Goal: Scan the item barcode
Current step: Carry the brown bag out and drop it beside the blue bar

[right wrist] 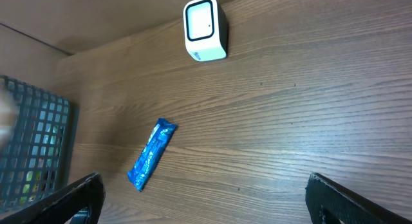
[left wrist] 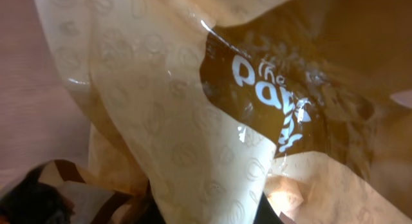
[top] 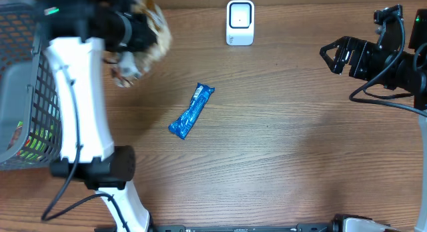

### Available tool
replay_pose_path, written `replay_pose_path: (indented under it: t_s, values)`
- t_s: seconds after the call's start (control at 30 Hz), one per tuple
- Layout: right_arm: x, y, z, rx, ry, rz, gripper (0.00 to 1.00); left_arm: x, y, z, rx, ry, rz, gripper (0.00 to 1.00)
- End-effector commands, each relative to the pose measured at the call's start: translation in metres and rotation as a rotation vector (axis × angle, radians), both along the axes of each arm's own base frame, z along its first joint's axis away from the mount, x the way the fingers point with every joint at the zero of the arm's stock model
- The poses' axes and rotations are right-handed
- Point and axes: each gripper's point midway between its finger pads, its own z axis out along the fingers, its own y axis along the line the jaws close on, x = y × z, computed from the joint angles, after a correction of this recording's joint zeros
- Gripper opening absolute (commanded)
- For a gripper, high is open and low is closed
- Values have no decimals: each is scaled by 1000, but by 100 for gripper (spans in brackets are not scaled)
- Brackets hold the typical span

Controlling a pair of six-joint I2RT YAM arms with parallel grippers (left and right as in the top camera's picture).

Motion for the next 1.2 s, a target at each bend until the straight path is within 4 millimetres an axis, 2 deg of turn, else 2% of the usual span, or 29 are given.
replay_pose_path:
  t_s: [0.0,0.07,0.1,0.2,0.23,0.33,0.37,0.47,0.5,0.57,0.67,0.73,0.77,0.8,0.87,0.9,1.0,1.03,1.17]
  values:
    - [0,2,13,-13,-44,12,100,3,-12,-73,77,162,-22,4]
    - [-1,2,12,-13,-39,12,100,5,-14,-114,98,217,8,4]
    - [-2,2,11,-12,-35,12,100,5,-14,-128,99,234,25,4]
    - [-5,-1,7,-27,-13,3,100,6,-10,-195,84,280,103,4]
    - [-5,-1,6,-30,-9,-1,100,6,-9,-208,80,281,116,4]
    - [-5,-2,6,-31,-8,-2,100,1,-9,-230,73,294,133,4]
    - [-5,-2,6,-31,-8,-2,100,-1,-9,-234,73,301,136,8]
    - [-5,-2,6,-31,-7,-2,100,-2,-9,-236,74,304,136,34]
    - [-5,-2,6,-31,-8,-2,100,-1,-9,-235,72,298,136,46]
    - [-5,-2,6,-32,-10,-2,100,3,-13,-227,51,291,129,59]
    - [-5,-2,6,-31,-11,-2,100,12,-18,-201,14,258,97,66]
    - [-5,-2,6,-31,-10,-2,100,22,-15,-171,6,214,92,67]
    - [-5,-2,6,-31,-9,-2,100,27,-11,-153,7,184,94,67]
    - [-5,-2,6,-31,-9,-2,100,36,0,-111,4,113,103,66]
    - [-5,-2,6,-31,-8,-2,100,41,15,-66,3,32,133,66]
    - [-5,-2,6,-31,-8,-2,100,41,27,-37,6,-23,155,66]
    - [-5,-2,6,-31,-9,-2,100,31,60,23,38,-145,213,67]
    - [-5,-2,6,-31,-9,-2,100,12,94,54,108,-199,290,66]
    - [-5,-1,6,-31,-7,-2,100,-35,171,90,262,-238,513,65]
